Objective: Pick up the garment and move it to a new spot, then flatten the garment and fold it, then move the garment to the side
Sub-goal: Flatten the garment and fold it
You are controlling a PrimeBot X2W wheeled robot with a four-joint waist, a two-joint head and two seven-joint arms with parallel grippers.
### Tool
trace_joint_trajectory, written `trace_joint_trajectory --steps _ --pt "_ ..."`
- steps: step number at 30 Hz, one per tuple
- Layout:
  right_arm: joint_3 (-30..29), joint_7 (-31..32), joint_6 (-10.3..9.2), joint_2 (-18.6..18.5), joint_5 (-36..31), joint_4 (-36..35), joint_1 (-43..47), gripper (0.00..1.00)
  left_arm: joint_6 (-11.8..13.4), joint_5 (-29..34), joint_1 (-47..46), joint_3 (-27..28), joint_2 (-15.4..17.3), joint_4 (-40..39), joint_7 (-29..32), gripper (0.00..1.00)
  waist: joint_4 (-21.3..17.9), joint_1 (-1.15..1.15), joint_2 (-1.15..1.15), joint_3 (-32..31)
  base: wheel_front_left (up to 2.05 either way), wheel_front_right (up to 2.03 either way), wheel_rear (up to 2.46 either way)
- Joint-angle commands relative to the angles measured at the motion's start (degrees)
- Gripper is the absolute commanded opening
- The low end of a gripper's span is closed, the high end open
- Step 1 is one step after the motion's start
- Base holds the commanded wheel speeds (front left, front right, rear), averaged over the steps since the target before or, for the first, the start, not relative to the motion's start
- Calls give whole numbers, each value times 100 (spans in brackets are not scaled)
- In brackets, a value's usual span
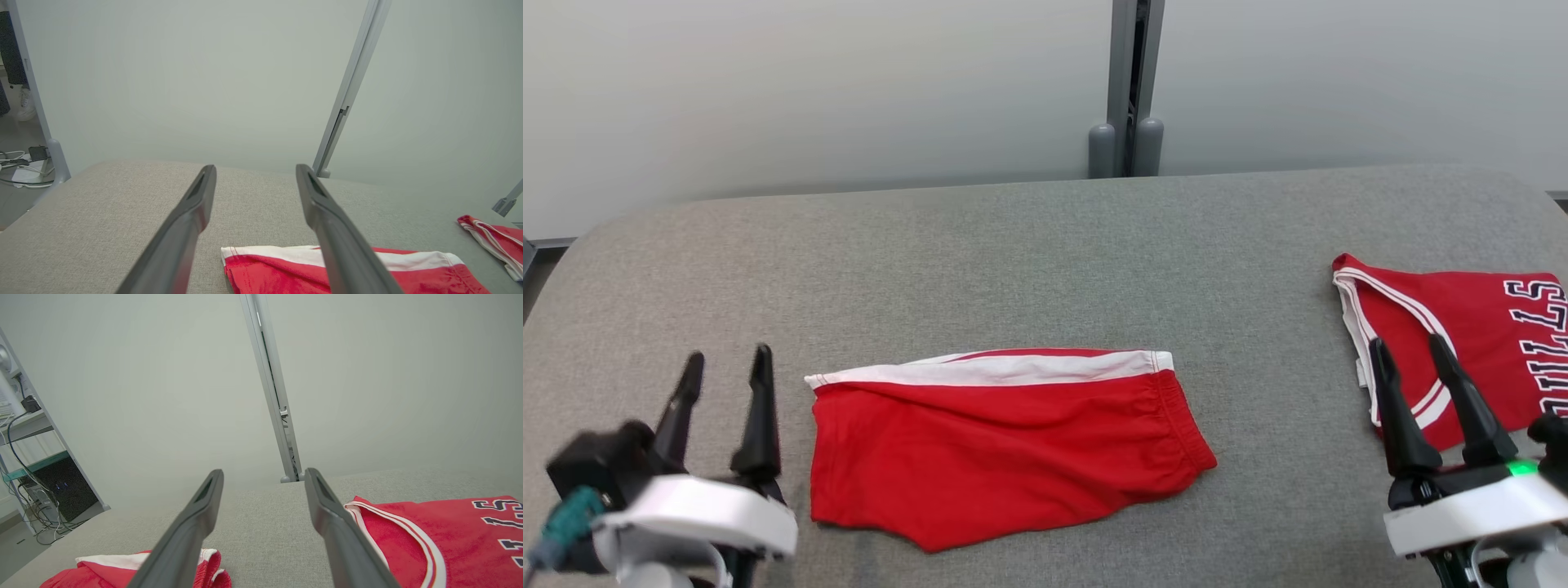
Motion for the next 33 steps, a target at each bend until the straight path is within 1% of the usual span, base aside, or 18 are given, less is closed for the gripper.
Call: trace_joint_trajectory --steps 1,5,10,14,20,26,30,33 --pt "-93 -48 1 48 -148 86 123 100 -54 336 262 148 -163 -48 -20 100 33 0 0 -34 0 0 0" --pt "-228 -76 1 182 -293 228 297 100 -248 1007 686 418 -606 -169 -22 100 68 0 0 -82 0 0 0" --pt "-200 1 1 250 -323 261 395 100 -506 1397 1011 686 -1005 -104 -22 100 116 0 0 -111 0 0 0" --pt "-159 151 1 217 -347 284 299 100 -689 1567 1038 787 -1157 -24 -23 100 171 0 0 -156 0 0 0" --pt "111 665 1 204 -283 511 72 100 -866 1680 975 824 -1340 78 -23 100 327 0 0 -168 0 0 0" --pt "543 1407 1 274 -234 1224 -587 100 -1075 1737 793 708 -1543 244 -23 100 693 0 0 -93 0 0 0" --pt "706 1572 1 338 -168 1895 -989 100 -1186 1718 676 654 -1642 385 -24 100 982 0 0 -37 0 0 0" --pt "713 1612 1 373 -146 2466 -1191 100 -1257 1716 604 656 -1683 484 -23 100 1171 0 0 2 0 0 0"
